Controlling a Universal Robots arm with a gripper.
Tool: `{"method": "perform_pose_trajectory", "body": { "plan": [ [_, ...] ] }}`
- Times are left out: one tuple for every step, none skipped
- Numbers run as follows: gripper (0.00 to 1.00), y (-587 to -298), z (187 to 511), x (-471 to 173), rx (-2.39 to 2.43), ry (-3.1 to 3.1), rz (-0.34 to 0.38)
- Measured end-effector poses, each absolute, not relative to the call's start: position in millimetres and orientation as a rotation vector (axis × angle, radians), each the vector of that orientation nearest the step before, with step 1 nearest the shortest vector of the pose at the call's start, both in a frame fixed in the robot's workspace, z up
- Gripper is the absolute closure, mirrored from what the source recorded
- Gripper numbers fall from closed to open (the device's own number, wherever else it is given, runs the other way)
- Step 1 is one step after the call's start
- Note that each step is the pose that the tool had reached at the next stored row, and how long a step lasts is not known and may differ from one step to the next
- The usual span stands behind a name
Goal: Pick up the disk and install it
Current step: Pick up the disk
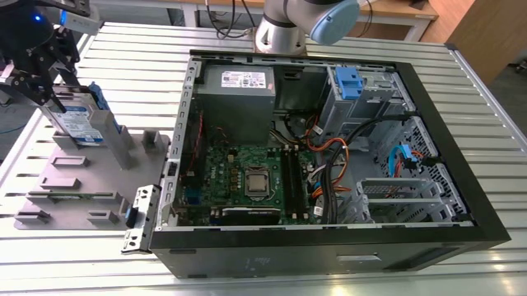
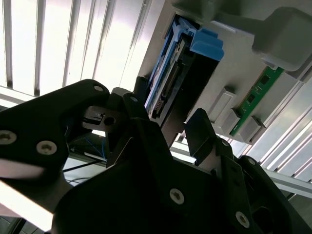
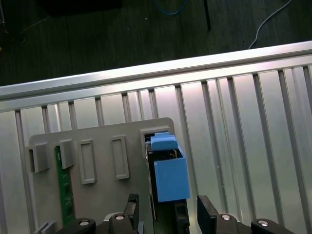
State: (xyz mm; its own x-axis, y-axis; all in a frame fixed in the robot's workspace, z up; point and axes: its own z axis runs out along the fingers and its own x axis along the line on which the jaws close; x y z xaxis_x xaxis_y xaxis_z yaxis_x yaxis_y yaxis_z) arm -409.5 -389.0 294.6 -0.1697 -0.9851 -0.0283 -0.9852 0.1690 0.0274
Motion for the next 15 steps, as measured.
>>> {"method": "perform_pose_trajectory", "body": {
  "plan": [
    [0.41, -389.0, 294.3, -409.5, -2.021, 2.399, 0.062],
    [0.41, -389.0, 294.0, -409.5, -2.021, 2.399, 0.061],
    [0.41, -389.0, 293.6, -409.5, -2.021, 2.398, 0.061],
    [0.41, -389.0, 293.4, -409.5, -2.021, 2.399, 0.062],
    [0.41, -389.0, 293.3, -409.5, -2.021, 2.399, 0.062],
    [0.41, -389.0, 292.5, -409.5, -2.021, 2.399, 0.062],
    [0.41, -389.0, 292.4, -409.5, -2.021, 2.399, 0.062],
    [0.41, -389.0, 292.4, -409.5, -2.021, 2.399, 0.061],
    [0.41, -389.0, 292.4, -409.5, -2.021, 2.399, 0.061],
    [0.41, -389.0, 292.4, -409.5, -2.021, 2.399, 0.062],
    [0.41, -389.0, 292.4, -409.5, -2.021, 2.399, 0.062],
    [0.41, -389.0, 292.4, -409.5, -2.021, 2.399, 0.062],
    [0.41, -389.0, 292.4, -409.5, -2.021, 2.399, 0.062],
    [0.41, -389.0, 292.4, -409.5, -2.021, 2.399, 0.062],
    [0.41, -389.0, 292.4, -409.5, -2.021, 2.399, 0.062]
  ]
}}
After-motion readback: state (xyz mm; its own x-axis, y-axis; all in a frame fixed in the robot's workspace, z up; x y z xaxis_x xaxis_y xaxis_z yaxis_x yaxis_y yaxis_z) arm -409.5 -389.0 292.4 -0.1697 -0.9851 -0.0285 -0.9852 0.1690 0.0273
